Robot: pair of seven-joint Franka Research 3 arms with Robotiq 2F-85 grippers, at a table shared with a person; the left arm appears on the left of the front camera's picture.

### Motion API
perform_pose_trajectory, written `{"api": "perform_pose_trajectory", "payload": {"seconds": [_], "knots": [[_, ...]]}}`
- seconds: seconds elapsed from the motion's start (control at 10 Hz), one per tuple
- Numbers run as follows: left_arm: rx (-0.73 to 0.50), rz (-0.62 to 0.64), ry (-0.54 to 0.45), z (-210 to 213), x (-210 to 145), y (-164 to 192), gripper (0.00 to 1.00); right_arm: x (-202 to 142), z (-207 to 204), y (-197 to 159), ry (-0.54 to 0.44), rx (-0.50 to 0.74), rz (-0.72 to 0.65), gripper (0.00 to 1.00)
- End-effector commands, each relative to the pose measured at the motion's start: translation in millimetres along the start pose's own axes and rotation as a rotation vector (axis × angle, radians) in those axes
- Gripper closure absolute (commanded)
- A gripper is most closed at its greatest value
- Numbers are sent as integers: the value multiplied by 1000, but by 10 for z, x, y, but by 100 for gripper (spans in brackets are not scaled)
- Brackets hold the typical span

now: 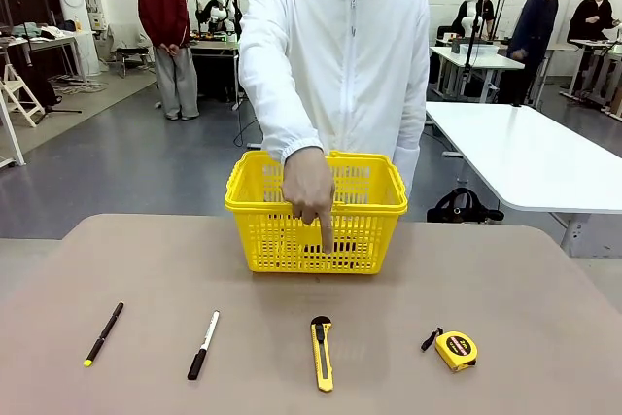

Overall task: Place the items the person wants into the basket.
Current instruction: Pick up the item the person points to and place it in the Market Basket.

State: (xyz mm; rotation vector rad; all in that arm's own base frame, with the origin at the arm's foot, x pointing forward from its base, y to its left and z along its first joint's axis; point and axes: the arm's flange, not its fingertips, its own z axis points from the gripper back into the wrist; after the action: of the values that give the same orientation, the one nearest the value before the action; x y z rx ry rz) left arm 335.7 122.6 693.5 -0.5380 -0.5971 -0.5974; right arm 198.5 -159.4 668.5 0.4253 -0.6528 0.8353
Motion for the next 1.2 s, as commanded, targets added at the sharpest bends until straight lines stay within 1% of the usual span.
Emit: {"api": "perform_pose_trajectory", "payload": {"seconds": [0.0, 0.1, 0.2, 0.3, 0.4, 0.5, 0.6, 0.7, 0.8, 0.9, 1.0, 1.1], "knots": [[-21, -54, 221, -427, 914, -547, 0, 19, -8, 1, -11, 17, 11, 11], [-28, -71, 350, -882, 1243, -792, 0, 19, -8, 1, -11, 17, 11, 11], [-48, -69, 478, -1369, 1436, -1058, 0, 19, -8, 1, -11, 17, 11, 11], [-53, -59, 598, -1916, 1537, -1379, 0, 19, -8, 1, -11, 17, 11, 11], [-27, -43, 668, -2345, 1526, -1635, 0, 19, -8, 1, -11, 17, 11, 11], [30, -25, 672, -2729, 1399, -1861, 0, 19, -8, 1, -11, 17, 11, 11], [165, 49, 633, -3077, 1276, -2027, 0, 19, -8, 1, -11, 17, 11, 11], [266, 131, 607, -3355, 1137, -2129, 0, 19, -8, 1, -11, 17, 11, 11], [341, 182, 595, -3580, 988, -2229, 0, 19, -8, 1, -11, 17, 11, 11], [407, 213, 569, -3729, 889, -2270, 0, 19, -8, 1, -11, 17, 11, 11], [444, 253, 545, -3851, 833, -2313, 0, 19, -8, 1, -11, 17, 11, 11], [451, 280, 514, -3944, 797, -2320, 0, 19, -8, 1, -11, 17, 11, 11]]}}
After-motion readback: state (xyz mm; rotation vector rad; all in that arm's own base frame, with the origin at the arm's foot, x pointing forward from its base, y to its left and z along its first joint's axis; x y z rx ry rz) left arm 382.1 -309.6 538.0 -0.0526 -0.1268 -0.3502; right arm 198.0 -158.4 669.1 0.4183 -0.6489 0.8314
